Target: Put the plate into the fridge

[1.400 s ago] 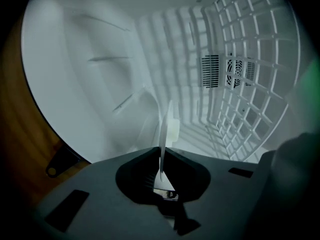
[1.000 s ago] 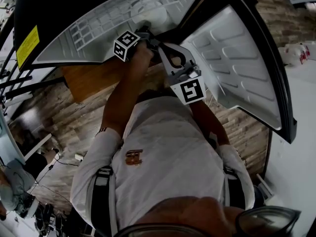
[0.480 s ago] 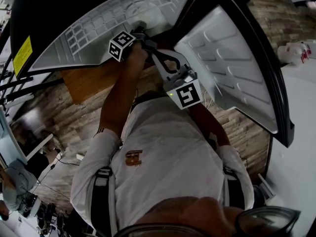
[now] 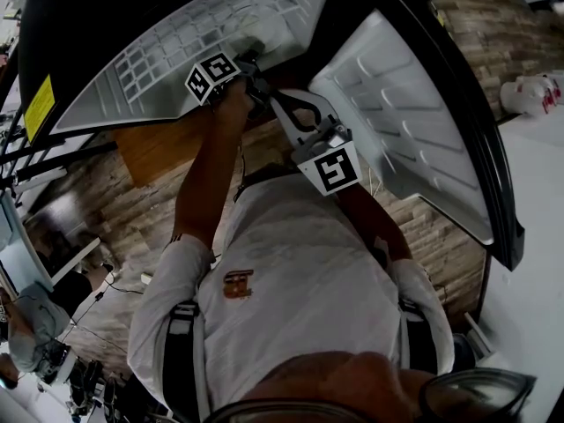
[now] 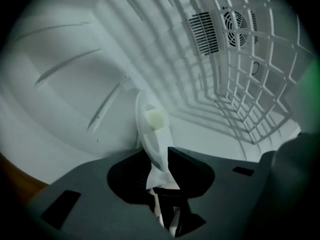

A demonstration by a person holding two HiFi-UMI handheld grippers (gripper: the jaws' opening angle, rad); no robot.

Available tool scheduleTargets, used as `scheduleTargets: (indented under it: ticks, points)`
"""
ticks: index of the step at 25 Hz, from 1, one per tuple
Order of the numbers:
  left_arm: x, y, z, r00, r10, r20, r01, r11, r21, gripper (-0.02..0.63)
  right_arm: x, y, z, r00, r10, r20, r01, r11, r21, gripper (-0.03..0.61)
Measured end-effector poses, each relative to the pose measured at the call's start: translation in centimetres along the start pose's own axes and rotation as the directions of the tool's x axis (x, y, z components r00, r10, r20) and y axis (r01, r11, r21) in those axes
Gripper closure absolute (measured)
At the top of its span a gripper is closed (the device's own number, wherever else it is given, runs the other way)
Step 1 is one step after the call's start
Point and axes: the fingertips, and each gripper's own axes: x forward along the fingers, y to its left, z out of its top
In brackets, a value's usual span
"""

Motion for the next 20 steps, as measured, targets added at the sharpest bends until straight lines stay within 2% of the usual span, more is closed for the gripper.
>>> scheduleTargets:
  ticks: [4, 6, 10, 12, 16, 20]
  points:
    - [0.0, -0.7, -0.5, 0.995, -0.049, -0.089, 0.058, 0.993, 0.107, 0.466, 0.2, 0.1, -0.1, 1.000, 0.009, -0.002, -0.009, 1.000, 0.005, 0.546]
    - [-0.1, -1.0, -0.9, 0.988, -0.076, -0.137, 0.099, 0.981, 0.166, 0.435, 0.3, 0.1, -0.2, 1.000, 0.012, -0.002, -0.012, 1.000, 0.002, 0.546]
    - [-0.4, -1.5, -1.8, 0.970, -0.096, -0.224, 0.157, 0.949, 0.272, 0.417, 0.5, 0.1, -0.2, 1.000, 0.013, 0.001, -0.013, 1.000, 0.003, 0.546]
    - [-0.5, -1.4, -2.2, 0.962, -0.074, -0.263, 0.161, 0.932, 0.324, 0.417, 0.5, 0.1, -0.2, 1.000, 0.014, -0.003, -0.014, 1.000, 0.004, 0.546]
    - [-0.5, -0.9, -3.3, 0.943, 0.015, -0.333, 0.141, 0.887, 0.440, 0.419, 0.6, 0.2, -0.4, 1.000, 0.019, -0.013, -0.019, 1.000, -0.001, 0.546]
    - [-0.5, -0.4, -4.1, 0.924, 0.077, -0.374, 0.135, 0.851, 0.508, 0.420, 0.3, 0.2, -0.5, 1.000, 0.019, -0.018, -0.019, 1.000, 0.001, 0.546]
